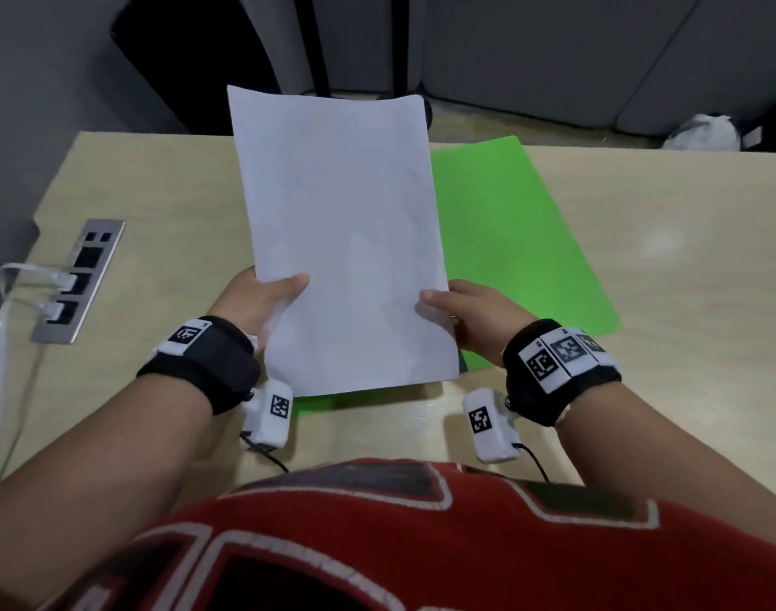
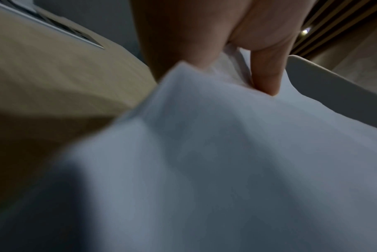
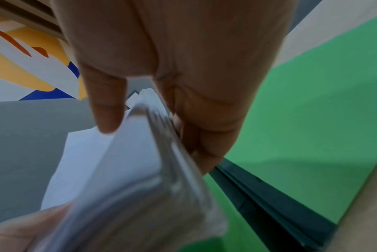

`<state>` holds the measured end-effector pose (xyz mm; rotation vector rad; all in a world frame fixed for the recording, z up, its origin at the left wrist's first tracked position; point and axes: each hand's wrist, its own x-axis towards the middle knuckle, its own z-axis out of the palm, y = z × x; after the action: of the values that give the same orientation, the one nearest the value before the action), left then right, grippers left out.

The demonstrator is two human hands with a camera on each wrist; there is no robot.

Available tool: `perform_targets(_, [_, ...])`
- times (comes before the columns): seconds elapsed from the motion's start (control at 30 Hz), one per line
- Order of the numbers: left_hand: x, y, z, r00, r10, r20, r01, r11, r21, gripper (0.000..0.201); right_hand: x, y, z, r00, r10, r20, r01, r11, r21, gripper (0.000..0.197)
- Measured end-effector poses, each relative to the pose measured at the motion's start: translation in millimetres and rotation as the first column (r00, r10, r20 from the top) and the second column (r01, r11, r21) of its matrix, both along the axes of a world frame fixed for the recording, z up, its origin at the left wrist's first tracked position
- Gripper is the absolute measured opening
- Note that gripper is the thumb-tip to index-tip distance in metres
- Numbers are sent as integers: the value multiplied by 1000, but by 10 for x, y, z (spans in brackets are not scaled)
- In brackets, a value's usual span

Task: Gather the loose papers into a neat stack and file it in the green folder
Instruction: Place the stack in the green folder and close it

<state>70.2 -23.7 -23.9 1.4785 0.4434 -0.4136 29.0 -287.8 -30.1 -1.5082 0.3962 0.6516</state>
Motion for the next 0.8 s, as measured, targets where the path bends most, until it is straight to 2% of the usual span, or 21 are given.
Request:
perform_targets(0.1, [43, -184, -25, 999, -11, 30, 13, 999, -41, 22, -5, -90, 20, 997, -16, 79, 22, 996, -85, 37])
perform_targets(0.2, [97, -308, -46, 995, -88, 45, 89, 996, -21, 30, 20, -207, 32, 978, -110, 179, 144, 972, -184, 22])
perform_targets(0.3, [171, -397, -92, 972, -229, 57, 225, 972, 68, 27, 54, -324, 23, 941, -195, 276, 281, 905, -319, 28])
perform_targets(0.37, [211, -399, -155, 960, -276, 39, 263, 944, 200, 23, 64, -425, 4, 920, -229, 318, 342, 866, -366, 29])
perform_targets(0.4, [223, -379, -186, 954, -300, 24, 276, 902, 333, 27, 59, -470, -2, 913, -247, 326, 364, 854, -371, 27])
perform_targets(0.43, [228, -339, -230, 939, -344, -1, 298, 811, 503, 33, 58, -512, -21, 905, -272, 326, 387, 844, -370, 26])
perform_targets(0.5, [176, -264, -328, 876, -467, -121, 384, 522, 762, 50, 55, -579, -60, 896, -324, 304, 423, 834, -354, 25])
perform_targets(0.57, [75, -198, -462, 795, -541, -273, 489, 306, 817, 73, 57, -600, -94, 890, -369, 269, 444, 835, -325, 26])
perform_targets(0.63, [2, -92, -600, 736, -560, -381, 545, 154, 824, 87, 66, -585, -112, 878, -410, 247, 470, 833, -290, 28])
perform_targets(0.7, [27, 91, -656, 723, -553, -413, 546, 93, 832, 92, 72, -562, -94, 870, -434, 235, 487, 832, -266, 29])
perform_targets(0.8, [200, 463, -586, 740, -505, -445, 555, 83, 828, 94, 70, -538, -64, 875, -433, 216, 479, 836, -266, 28])
